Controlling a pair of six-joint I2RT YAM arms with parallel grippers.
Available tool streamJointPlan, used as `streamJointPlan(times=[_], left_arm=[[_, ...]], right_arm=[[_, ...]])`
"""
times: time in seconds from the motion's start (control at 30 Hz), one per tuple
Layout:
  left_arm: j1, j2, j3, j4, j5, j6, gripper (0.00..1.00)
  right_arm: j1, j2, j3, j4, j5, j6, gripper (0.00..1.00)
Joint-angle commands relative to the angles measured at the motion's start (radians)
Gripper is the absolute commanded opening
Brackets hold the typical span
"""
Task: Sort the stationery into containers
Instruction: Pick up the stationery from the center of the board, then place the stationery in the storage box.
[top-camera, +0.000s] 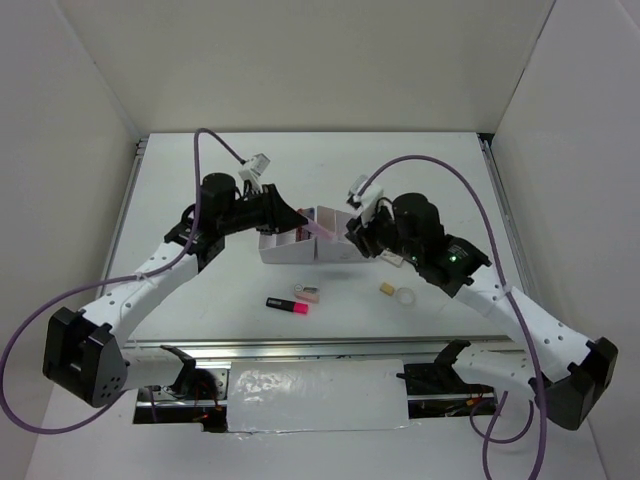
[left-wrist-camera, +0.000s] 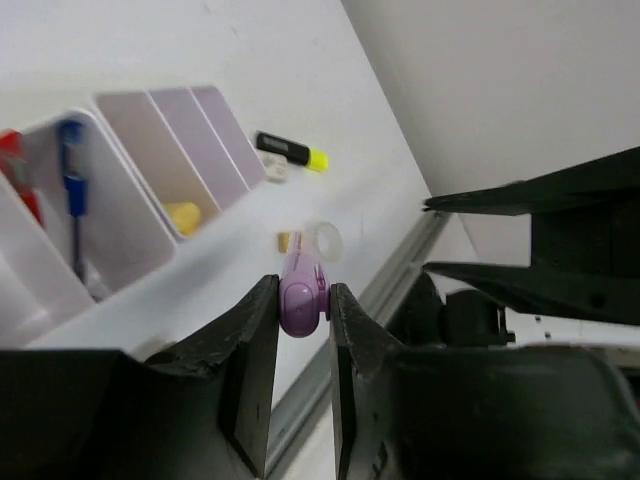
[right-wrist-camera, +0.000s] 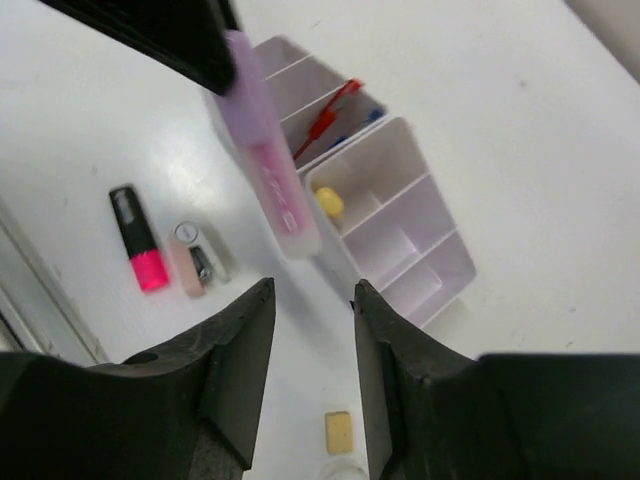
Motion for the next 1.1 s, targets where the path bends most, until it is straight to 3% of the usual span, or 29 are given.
streamJointPlan(times=[0.0,0.1,0.13,0.27,0.47,0.67,1.07], left_arm=[[0.035,0.008,0.096,-0.027,-0.049,0.122,0.0],[0.04,0.023,0.135,-0.038,-0.086,0.184,0.0],[0.035,0.028,0.15,-0.038,-0.096,0.211,0.0],[0.003,0.066,0.216,-0.055,-0.159,0.296,0.0],[-0.049,0.128,0.337,-0.136,-0.265,0.438,0.0],[-0.072,0.138,0.359,-0.153,-0.305,0.498,0.0],[-0.126,0.177,0.408,-0.233,-0.374,0.586,0.0]], right_arm=[[-0.121,-0.05,-0.014,0.107,-0.014,0.145,0.44],[-0.225,-0.009,-0.014,0.094,-0.016,0.267,0.28],[-0.248,0.036,-0.005,0.051,-0.017,0.318,0.18],[-0.353,0.136,0.013,0.024,-0.033,0.424,0.0],[-0.454,0.304,0.003,0.06,-0.033,0.499,0.0],[-0.529,0.456,0.021,0.081,-0.057,0.535,0.0],[-0.499,0.601,0.055,0.117,-0.194,0.577,0.0]])
